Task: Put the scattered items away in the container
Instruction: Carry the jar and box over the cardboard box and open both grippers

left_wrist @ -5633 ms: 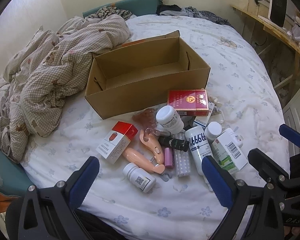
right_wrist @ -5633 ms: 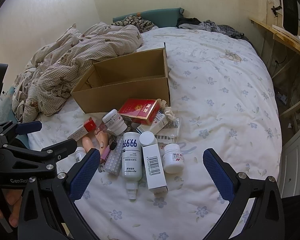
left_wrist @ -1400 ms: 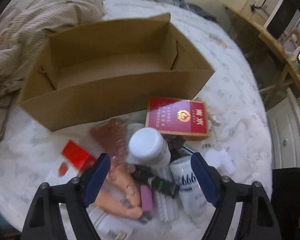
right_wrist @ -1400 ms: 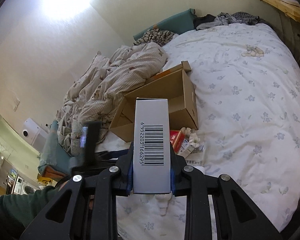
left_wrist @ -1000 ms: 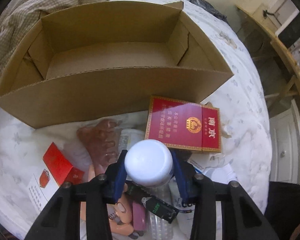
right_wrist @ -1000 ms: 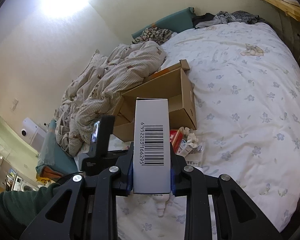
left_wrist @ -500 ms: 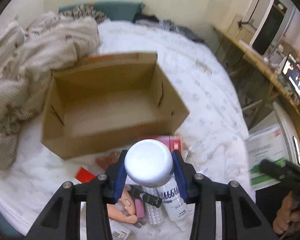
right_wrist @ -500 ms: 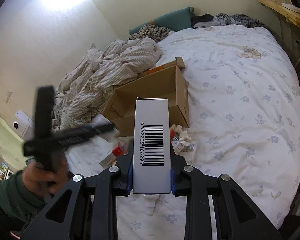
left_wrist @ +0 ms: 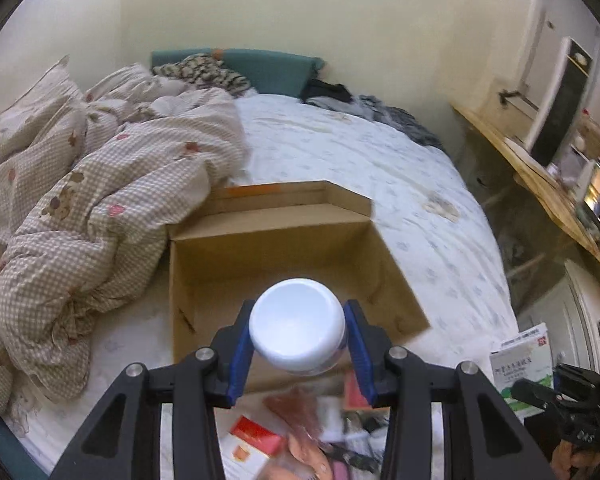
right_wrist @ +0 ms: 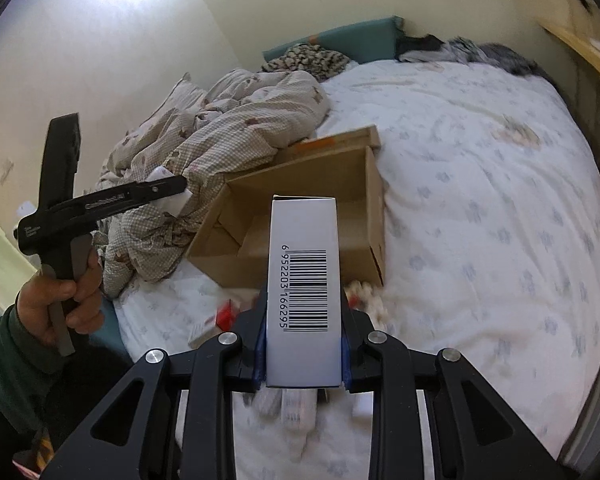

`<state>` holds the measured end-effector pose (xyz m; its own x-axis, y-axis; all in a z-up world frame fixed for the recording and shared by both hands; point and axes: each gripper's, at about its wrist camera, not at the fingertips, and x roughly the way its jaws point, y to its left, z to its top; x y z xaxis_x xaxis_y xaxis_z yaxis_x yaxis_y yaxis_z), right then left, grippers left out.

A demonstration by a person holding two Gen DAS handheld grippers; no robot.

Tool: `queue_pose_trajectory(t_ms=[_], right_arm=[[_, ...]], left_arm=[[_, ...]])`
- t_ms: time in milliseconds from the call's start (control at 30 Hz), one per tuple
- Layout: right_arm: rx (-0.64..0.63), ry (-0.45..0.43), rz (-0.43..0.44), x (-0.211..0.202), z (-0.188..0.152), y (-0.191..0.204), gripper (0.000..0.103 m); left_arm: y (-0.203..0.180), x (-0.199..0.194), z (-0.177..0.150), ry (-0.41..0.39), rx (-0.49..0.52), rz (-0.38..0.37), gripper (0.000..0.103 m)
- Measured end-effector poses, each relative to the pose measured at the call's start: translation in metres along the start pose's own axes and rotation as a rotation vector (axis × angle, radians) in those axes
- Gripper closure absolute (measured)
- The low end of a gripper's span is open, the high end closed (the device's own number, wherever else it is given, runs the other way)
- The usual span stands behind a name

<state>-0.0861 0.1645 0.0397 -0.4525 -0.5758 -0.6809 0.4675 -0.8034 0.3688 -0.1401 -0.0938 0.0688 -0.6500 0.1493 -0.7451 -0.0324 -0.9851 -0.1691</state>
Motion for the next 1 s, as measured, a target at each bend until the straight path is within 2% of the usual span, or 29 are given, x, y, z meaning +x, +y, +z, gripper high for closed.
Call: queue_pose_trajectory(t_ms=[200,333,533,733,833,867,900,933,967,1000], right_arm=[[-0.040,0.026,-0.055,0.061,0.051,0.001,0.074],[-0.083,0.069,-0.097,0.108,0.070,-0.004,0.074],[-0.176,0.148,-0.135,0.167,0.077,0.003,0.074],[-0.228,0.192,-0.164,0.201,0.078,0.012,0.073],[-0.232,0.204,-0.217,0.211,0.081,0.010,0.072],[-0.219,0.209,-0.217,0.213,0.083,0.008,0.069],[-0.204,0.215,-0.215,0.214,0.085,0.005,0.057],[-0.189,0.221,-0.213,0.216,0.087,0.002,0.040],[-0.184,0.209,-0.213,0.212,0.089,0.002,0.036],[-0.182,0.193,-0.213,0.208,0.090,0.001,0.036]], left_arm=[[0.027,0.052,0.008,0.070,-0.065,0.012,0.060],[0.039,0.086,0.001,0.132,-0.096,0.025,0.060],[0.042,0.119,-0.004,0.195,-0.063,0.072,0.060],[0.046,0.137,-0.008,0.232,-0.057,0.092,0.060],[0.048,0.149,-0.016,0.292,-0.070,0.116,0.058],[0.050,0.152,-0.018,0.314,-0.084,0.114,0.055],[0.052,0.155,-0.020,0.335,-0.098,0.111,0.050],[0.052,0.155,-0.021,0.338,-0.106,0.104,0.049],[0.052,0.155,-0.020,0.335,-0.107,0.099,0.048],[0.050,0.153,-0.020,0.337,-0.104,0.105,0.042]])
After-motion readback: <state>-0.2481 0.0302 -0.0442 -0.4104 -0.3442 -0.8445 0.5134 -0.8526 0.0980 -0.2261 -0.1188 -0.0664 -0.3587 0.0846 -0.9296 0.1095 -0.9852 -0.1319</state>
